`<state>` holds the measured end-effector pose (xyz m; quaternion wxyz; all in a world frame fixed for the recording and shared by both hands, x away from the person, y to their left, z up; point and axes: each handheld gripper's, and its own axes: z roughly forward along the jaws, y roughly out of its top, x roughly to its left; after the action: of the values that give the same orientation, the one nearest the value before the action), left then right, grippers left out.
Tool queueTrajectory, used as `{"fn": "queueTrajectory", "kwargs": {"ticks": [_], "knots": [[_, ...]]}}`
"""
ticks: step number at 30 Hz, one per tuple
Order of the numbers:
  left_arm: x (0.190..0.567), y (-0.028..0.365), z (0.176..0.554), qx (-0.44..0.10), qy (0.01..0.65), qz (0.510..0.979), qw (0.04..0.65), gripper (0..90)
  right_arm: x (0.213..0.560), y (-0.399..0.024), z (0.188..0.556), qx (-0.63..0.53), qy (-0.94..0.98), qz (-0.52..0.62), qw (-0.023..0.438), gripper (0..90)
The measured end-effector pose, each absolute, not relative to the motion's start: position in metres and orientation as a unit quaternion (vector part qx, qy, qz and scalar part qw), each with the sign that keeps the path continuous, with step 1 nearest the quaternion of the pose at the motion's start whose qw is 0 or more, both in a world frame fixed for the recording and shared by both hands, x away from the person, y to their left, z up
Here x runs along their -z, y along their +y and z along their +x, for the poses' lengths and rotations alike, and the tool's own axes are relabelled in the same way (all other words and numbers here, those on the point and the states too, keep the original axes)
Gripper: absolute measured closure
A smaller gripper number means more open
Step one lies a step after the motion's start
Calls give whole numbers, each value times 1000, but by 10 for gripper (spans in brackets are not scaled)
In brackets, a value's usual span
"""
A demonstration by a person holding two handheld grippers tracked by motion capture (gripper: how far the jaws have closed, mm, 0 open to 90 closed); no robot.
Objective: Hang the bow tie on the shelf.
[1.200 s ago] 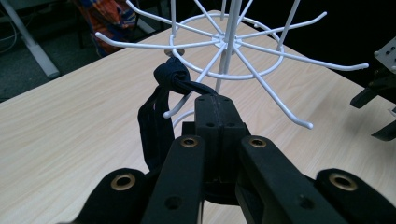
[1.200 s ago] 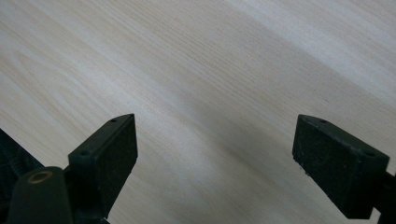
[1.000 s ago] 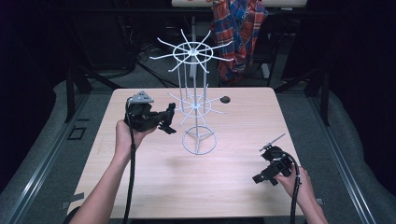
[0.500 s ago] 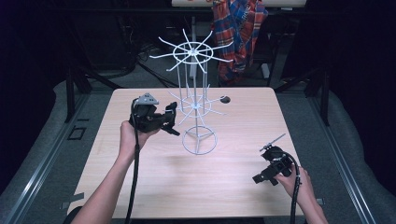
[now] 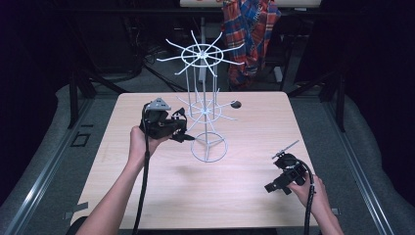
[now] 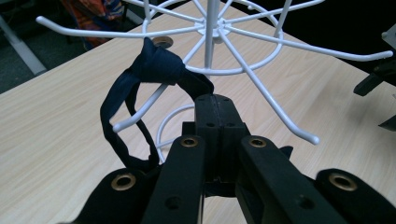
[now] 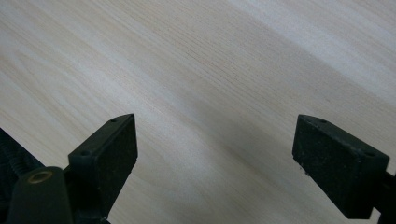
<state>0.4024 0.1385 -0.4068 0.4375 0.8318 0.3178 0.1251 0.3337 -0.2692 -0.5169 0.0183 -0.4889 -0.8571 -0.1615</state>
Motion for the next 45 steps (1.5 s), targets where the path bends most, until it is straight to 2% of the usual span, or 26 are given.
{"fn": "queueTrajectory", "kwargs": {"ticks": [23,40,43,45], "knots": [[416,141,409,-139,334,829,426,887,516,-268,334,153,-859,-488,19,137],[422,151,413,-139,346,826,422,773,516,-268,334,159,-859,-486,24,137],[420,156,412,-138,350,826,419,721,516,-269,335,158,-861,-483,26,137],[418,161,411,-144,357,826,411,636,515,-269,334,160,-860,-485,23,135]]}}
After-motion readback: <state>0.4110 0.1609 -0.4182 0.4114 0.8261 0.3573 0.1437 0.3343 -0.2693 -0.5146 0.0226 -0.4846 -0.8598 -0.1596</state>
